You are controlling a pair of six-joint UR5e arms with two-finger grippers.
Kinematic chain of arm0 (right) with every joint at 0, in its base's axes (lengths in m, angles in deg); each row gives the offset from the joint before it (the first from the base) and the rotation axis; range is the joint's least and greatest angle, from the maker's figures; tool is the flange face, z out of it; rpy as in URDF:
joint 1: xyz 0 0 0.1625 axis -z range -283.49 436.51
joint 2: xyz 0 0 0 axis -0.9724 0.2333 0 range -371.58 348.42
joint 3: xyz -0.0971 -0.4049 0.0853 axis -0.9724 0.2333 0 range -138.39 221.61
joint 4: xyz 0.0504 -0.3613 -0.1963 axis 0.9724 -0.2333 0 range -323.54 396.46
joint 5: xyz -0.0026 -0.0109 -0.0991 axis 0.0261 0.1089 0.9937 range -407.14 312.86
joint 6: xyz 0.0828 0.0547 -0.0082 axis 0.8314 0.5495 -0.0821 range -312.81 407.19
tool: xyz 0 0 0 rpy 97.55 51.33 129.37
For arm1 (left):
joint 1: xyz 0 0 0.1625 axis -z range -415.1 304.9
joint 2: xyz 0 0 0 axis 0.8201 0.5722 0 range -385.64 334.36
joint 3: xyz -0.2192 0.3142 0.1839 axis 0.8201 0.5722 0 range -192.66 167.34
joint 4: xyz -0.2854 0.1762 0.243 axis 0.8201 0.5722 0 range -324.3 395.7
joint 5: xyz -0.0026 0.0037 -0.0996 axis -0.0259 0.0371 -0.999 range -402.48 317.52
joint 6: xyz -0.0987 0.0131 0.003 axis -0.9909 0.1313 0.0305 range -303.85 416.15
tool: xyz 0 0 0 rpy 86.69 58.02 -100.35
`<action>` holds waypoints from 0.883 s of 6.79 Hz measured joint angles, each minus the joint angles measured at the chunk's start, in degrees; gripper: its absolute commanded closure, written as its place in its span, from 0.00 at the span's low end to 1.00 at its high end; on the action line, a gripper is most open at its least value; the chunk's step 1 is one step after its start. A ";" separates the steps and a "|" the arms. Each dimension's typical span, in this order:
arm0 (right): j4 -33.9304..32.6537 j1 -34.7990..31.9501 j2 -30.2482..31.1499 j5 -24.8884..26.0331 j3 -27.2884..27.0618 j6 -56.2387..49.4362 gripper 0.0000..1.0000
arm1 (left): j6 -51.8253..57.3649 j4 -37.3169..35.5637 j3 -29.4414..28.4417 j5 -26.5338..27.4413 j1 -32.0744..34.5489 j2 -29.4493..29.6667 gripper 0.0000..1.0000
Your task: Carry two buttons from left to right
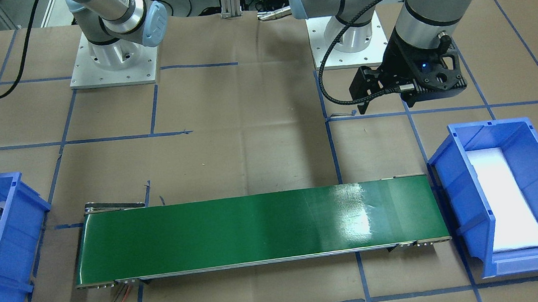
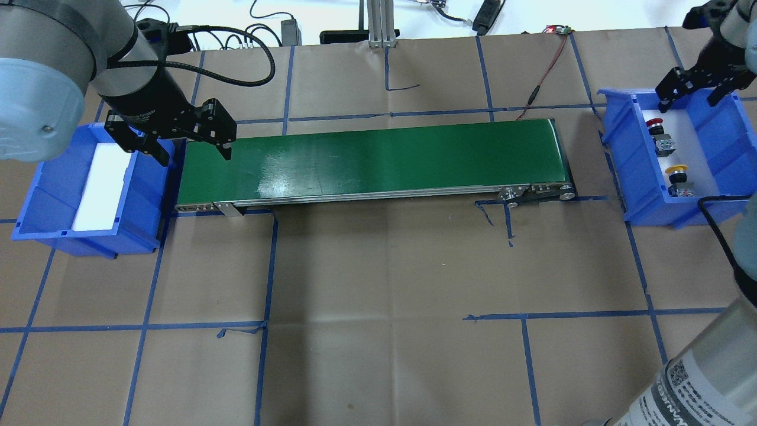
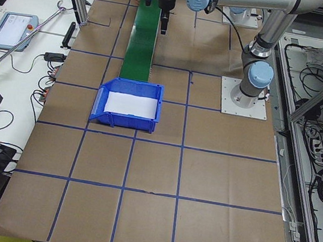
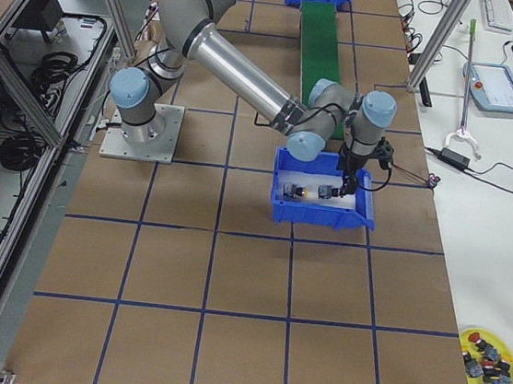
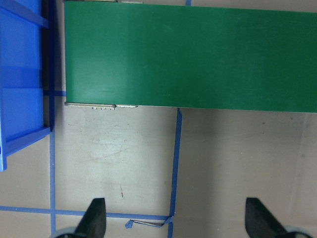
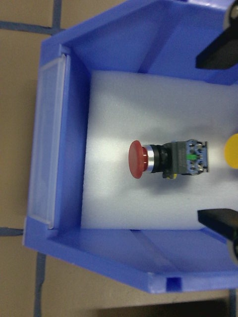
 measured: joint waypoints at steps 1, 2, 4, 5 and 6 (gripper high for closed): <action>1.86 -1.01 3.45 -0.24 0.00 2.67 0.00 | 0.00 0.00 0.00 0.00 0.00 0.00 0.00; 3.61 -3.32 6.56 -0.37 -0.07 6.50 0.00 | 0.00 0.00 0.00 0.00 0.00 0.00 0.00; 10.80 -10.98 13.73 -0.47 -0.49 19.84 0.00 | 0.00 0.00 -0.06 0.00 0.00 0.06 0.00; 13.65 -16.02 17.15 -0.48 -1.32 26.92 0.00 | 0.00 0.00 -0.07 0.00 0.00 0.08 0.00; 14.71 -21.66 20.00 -0.25 -3.19 33.50 0.00 | 0.00 0.00 -0.08 0.00 0.00 0.12 0.00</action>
